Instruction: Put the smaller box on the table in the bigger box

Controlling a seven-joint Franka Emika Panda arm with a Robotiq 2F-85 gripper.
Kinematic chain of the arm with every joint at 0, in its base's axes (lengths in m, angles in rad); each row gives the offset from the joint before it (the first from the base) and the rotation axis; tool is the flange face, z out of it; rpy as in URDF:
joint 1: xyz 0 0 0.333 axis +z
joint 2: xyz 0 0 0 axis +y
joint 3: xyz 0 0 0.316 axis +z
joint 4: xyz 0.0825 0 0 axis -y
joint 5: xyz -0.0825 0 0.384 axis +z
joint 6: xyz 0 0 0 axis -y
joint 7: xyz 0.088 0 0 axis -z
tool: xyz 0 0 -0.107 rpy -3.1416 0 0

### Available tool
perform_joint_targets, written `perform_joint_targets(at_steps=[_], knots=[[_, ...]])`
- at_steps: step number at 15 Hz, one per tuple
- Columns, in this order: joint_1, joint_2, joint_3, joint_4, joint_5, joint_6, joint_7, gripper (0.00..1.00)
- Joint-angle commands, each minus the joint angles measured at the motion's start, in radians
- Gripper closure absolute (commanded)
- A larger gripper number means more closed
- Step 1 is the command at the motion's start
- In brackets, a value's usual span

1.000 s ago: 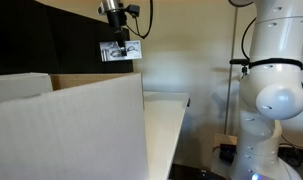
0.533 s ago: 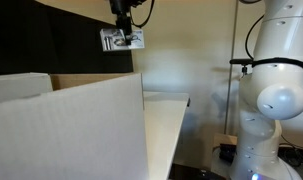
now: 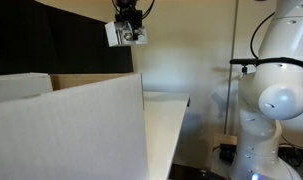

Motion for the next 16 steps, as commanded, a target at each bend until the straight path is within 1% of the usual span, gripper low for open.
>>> perform_joint_targets(at_steps=[1, 7, 13, 16], knots=[[0.026, -0.034, 0.004, -0.060, 0.006, 0.022, -0.087, 0.66], [0.076, -0.060, 0.041, -0.116, 0.019, 0.036, -0.080, 0.66], [0.120, -0.107, 0.076, -0.172, 0.030, 0.076, -0.061, 0.66], [0.144, -0.114, 0.085, -0.177, 0.047, 0.082, -0.070, 0.66]])
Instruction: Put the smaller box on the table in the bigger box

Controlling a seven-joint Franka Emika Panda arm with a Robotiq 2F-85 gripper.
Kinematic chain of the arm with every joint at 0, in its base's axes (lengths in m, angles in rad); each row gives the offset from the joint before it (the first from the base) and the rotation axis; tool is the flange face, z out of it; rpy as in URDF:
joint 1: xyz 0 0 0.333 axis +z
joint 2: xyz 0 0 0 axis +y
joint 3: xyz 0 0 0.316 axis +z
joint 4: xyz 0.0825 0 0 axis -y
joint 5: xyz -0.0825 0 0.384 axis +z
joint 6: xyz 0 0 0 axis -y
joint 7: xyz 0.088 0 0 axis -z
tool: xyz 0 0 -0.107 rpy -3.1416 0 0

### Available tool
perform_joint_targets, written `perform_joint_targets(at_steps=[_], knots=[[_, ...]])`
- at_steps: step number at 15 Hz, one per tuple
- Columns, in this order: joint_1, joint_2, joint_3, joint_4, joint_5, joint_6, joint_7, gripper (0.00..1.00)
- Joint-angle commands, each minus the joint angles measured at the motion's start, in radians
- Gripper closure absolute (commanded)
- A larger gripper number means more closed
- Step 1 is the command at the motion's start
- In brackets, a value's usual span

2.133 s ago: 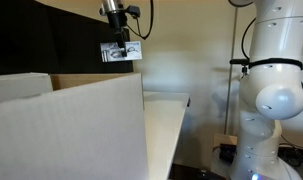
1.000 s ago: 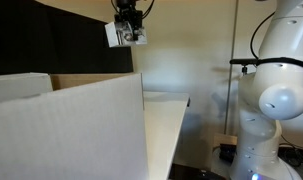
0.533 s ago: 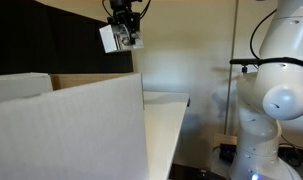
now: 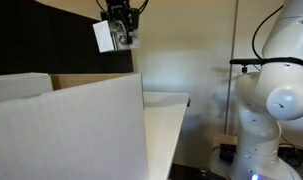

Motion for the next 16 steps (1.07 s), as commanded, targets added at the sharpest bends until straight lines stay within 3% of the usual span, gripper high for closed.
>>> perform_joint_targets(at_steps=[1, 9, 10, 15, 16], knots=[[0.021, -0.038, 0.012, -0.035, 0.043, 0.029, -0.013, 0.66], [0.047, 0.004, 0.075, -0.010, 0.071, 0.098, 0.080, 0.66], [0.053, -0.004, 0.072, -0.005, 0.073, 0.057, 0.045, 0.41], [0.050, 0.013, 0.074, -0.005, 0.073, 0.079, 0.065, 0.41], [0.050, 0.013, 0.074, -0.005, 0.073, 0.079, 0.065, 0.66]])
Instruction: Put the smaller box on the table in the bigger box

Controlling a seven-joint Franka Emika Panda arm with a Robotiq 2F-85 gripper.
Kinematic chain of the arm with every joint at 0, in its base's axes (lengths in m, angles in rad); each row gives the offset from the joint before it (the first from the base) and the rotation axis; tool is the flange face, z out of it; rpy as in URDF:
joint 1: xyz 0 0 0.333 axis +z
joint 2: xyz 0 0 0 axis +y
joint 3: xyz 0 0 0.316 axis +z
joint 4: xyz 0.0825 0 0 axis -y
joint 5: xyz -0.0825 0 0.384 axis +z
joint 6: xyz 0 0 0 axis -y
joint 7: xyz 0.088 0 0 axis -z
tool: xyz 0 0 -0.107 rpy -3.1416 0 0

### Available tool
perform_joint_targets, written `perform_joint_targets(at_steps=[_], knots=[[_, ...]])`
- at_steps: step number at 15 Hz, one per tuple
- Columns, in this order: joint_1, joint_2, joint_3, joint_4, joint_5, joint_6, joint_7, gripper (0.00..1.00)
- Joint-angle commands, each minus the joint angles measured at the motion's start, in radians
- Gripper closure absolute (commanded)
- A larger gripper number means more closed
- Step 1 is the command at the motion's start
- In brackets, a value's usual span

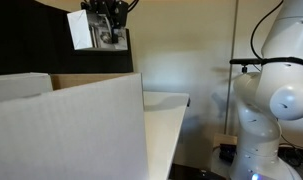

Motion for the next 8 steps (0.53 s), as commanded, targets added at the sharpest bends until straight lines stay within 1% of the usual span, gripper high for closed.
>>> perform_joint_targets(at_steps=[1, 5, 8], knots=[[-0.005, 0.002, -0.002, 0.004, 0.007, 0.001, 0.017, 0.66], [-0.003, 0.016, 0.008, 0.014, 0.013, 0.001, 0.067, 0.66], [0.003, 0.037, 0.032, 0.027, 0.010, 0.000, 0.140, 0.66]])
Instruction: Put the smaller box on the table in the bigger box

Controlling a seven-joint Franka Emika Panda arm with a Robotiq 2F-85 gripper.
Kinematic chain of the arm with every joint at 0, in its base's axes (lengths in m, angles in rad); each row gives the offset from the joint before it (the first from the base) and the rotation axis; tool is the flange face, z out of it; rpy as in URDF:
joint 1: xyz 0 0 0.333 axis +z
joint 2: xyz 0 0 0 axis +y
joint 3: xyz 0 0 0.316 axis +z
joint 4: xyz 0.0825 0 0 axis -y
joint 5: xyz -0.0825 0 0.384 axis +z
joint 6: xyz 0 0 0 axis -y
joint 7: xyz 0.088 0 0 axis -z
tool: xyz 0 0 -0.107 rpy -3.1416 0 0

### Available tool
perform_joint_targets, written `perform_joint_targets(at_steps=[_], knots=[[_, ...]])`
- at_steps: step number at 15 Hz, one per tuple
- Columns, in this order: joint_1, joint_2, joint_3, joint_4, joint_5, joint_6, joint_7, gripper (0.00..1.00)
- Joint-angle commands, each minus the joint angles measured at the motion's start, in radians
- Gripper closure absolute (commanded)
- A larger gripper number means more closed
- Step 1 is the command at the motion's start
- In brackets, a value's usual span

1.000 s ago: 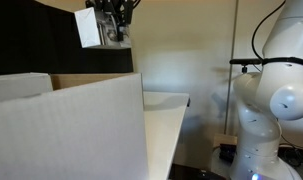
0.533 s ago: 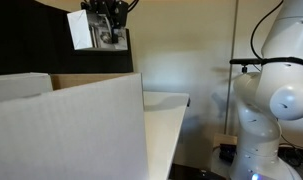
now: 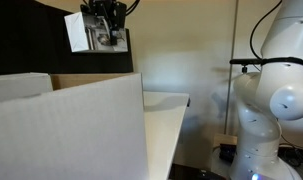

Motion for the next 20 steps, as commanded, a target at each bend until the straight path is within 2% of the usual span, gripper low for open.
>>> perform_joint_targets(at_steps=[1, 7, 12, 20], knots=[[0.006, 0.032, 0.033, 0.030, 0.007, 0.003, 0.099, 0.66], [0.054, 0.138, 0.137, 0.123, -0.014, 0.010, 0.291, 0.66], [0.107, 0.280, 0.219, 0.242, -0.057, 0.016, 0.438, 0.66], [0.178, 0.406, 0.254, 0.315, -0.104, 0.001, 0.572, 0.66]])
